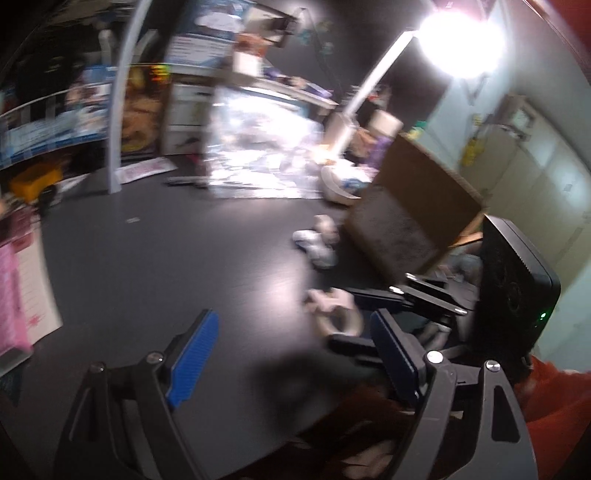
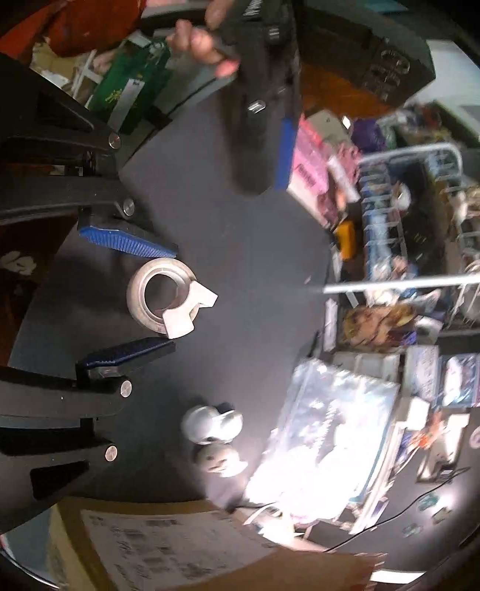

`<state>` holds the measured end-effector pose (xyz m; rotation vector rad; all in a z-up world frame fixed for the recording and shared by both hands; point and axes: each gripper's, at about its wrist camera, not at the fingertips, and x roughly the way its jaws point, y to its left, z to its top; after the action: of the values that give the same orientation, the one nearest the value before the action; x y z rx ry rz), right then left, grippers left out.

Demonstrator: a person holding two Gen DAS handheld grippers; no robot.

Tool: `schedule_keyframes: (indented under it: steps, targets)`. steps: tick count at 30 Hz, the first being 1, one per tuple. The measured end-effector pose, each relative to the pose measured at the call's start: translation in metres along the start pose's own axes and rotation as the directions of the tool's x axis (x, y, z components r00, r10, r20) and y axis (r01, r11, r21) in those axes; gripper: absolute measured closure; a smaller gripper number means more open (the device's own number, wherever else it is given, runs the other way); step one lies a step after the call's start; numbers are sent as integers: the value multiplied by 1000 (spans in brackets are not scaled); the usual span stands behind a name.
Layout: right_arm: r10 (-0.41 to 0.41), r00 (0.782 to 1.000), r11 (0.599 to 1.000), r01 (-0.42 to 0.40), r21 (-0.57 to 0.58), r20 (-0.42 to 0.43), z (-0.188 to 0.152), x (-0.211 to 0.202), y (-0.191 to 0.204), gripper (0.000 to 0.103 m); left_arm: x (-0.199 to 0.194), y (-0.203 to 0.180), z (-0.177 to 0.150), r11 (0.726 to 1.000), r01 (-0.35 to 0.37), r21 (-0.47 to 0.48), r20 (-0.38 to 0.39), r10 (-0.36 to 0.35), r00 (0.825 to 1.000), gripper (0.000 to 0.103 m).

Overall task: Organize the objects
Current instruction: 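Move the left tool to the white tape roll and grasp it, then carry the tape roll into the cardboard box and release it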

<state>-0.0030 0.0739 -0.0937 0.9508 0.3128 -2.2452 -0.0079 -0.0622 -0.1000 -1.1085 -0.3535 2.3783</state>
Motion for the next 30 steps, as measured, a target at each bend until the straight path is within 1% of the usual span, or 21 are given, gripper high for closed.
schedule_keyframes:
  steps: [1, 2, 4, 7, 9, 12, 13, 18, 21, 26, 28, 30]
  targets:
    - [10, 1000, 1000, -9, -24, 15, 6, -5, 3, 63, 0, -3, 6, 1000, 27, 4, -12, -27, 1000, 28]
    - [16, 999, 999, -14, -48, 28, 13, -10, 6, 63, -1, -8, 13, 999, 35, 13, -23, -34, 999, 32]
    - [22, 998, 994, -16, -104, 58, 25, -21, 12, 63, -2, -18, 26, 999, 28, 33, -41, -27, 999, 41]
    - [20, 995, 984, -3, -176, 99, 42, -37, 19, 63, -3, -34, 45, 998, 27, 65, -61, -23, 998, 48]
    - [20, 992, 978, 7, -209, 127, 51, -48, 20, 63, -3, -45, 56, 996, 20, 87, -62, -14, 998, 51]
    - [5, 988, 972, 32, -233, 157, 60, -60, 17, 63, 0, -62, 73, 993, 17, 114, -58, -10, 998, 56]
    - [0, 986, 971, 41, -237, 170, 63, -65, 14, 63, 1, -67, 78, 992, 9, 123, -50, -3, 999, 60]
    - [-59, 976, 967, 108, -229, 209, 72, -88, -13, 63, 14, -98, 109, 984, 17, 177, -33, -11, 999, 61]
    - [-92, 972, 968, 137, -209, 215, 76, -101, -34, 63, 30, -119, 128, 977, 42, 210, -39, -35, 999, 61]
    - [-149, 970, 970, 181, -162, 193, 78, -124, -77, 63, 66, -156, 159, 964, 93, 251, -85, -74, 994, 61]
    - [-170, 969, 971, 196, -139, 178, 77, -132, -98, 63, 81, -167, 169, 961, 105, 256, -114, -78, 990, 61]
    - [-175, 972, 975, 193, -112, 154, 76, -136, -118, 63, 99, -179, 179, 958, 111, 265, -145, -74, 987, 61]
